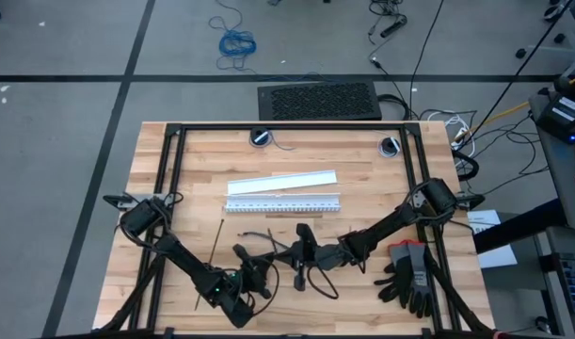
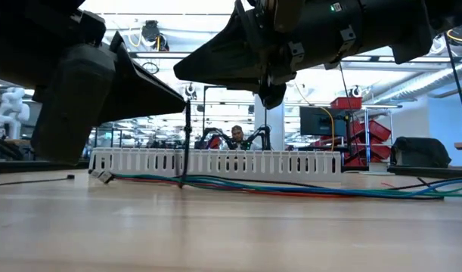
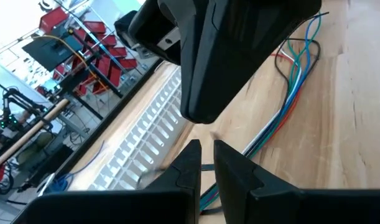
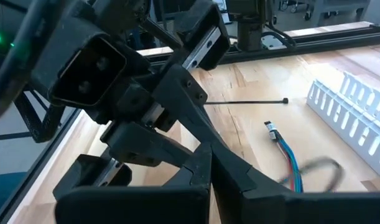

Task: Ziptie cables
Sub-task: Wrap the left black zip tie around the colored cable wires

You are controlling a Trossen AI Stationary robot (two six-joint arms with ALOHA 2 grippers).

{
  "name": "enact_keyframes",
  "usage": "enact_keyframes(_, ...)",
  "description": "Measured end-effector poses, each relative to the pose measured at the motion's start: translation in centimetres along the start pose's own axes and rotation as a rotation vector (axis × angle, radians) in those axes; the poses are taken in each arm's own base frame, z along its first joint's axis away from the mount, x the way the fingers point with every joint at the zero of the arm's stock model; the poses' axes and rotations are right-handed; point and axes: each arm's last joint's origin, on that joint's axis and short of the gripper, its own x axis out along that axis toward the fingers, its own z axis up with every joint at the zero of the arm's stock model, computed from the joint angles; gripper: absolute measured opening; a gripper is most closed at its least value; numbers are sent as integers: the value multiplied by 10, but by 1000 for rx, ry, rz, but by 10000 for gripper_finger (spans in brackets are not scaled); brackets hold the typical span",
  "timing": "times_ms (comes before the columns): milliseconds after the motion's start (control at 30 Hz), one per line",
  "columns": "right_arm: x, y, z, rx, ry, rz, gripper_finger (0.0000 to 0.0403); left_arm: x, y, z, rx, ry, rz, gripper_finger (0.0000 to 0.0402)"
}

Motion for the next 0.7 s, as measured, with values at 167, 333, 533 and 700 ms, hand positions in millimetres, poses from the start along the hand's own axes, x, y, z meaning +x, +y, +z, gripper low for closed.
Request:
enact_keyframes(167, 0, -1, 0, 8, -8, -32, 0, 0, 0, 0, -1, 0, -2, 43)
enact_keyframes(333, -7, 8, -11, -85, 100, -20, 16, -4, -2, 0, 30, 0, -30, 43)
enact_keyframes(533, -18, 18, -30, -177, 234, -27, 86, -9, -3, 0, 64, -8, -41, 43)
enact_keyframes(700, -13, 11, -27, -239, 226, -22, 148, -8, -2, 1, 119, -9, -38, 42)
